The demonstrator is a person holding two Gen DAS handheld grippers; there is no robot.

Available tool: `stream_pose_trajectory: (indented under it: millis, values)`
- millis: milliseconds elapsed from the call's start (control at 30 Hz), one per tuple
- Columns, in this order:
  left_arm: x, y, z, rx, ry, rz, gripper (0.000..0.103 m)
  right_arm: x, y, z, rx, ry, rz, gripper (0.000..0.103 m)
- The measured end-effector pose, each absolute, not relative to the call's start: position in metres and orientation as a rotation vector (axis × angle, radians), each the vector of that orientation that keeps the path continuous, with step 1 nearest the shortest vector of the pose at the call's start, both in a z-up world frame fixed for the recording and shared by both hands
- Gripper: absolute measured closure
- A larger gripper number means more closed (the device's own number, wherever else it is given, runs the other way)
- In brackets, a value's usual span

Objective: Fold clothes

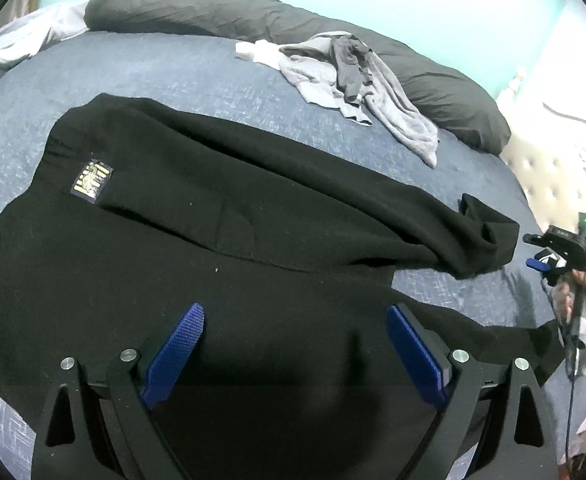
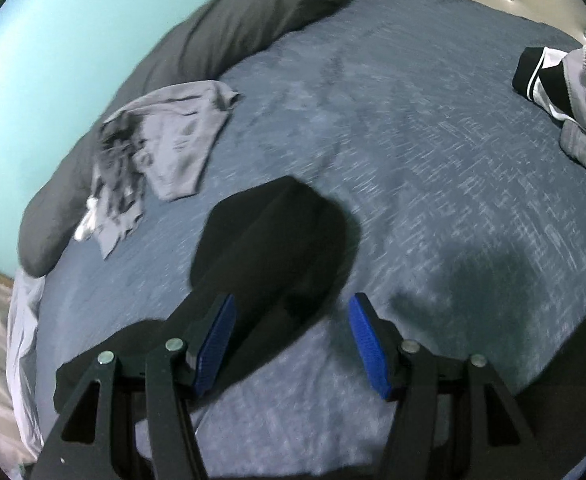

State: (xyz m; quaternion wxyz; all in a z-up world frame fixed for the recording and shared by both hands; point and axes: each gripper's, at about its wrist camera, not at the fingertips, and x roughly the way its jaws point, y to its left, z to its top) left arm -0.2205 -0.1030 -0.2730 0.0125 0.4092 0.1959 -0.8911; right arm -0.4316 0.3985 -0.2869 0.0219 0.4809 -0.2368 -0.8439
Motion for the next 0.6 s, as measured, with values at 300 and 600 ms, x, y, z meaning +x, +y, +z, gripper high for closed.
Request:
stream_pose_trajectory:
  millis: [300,600]
  values:
    - [-0.221,-0.108,-0.276,1.269,0.636,-2.769,0.008,-0.479,0.382,-0.289,1.561,-0.657,-2.635,0.043]
    - [-0.221,-0.108,-0.276,1.274,0.642,-2.777,0.008,-0.471,0.385,-0.283,1.513,-0.590,-2.685,0.093]
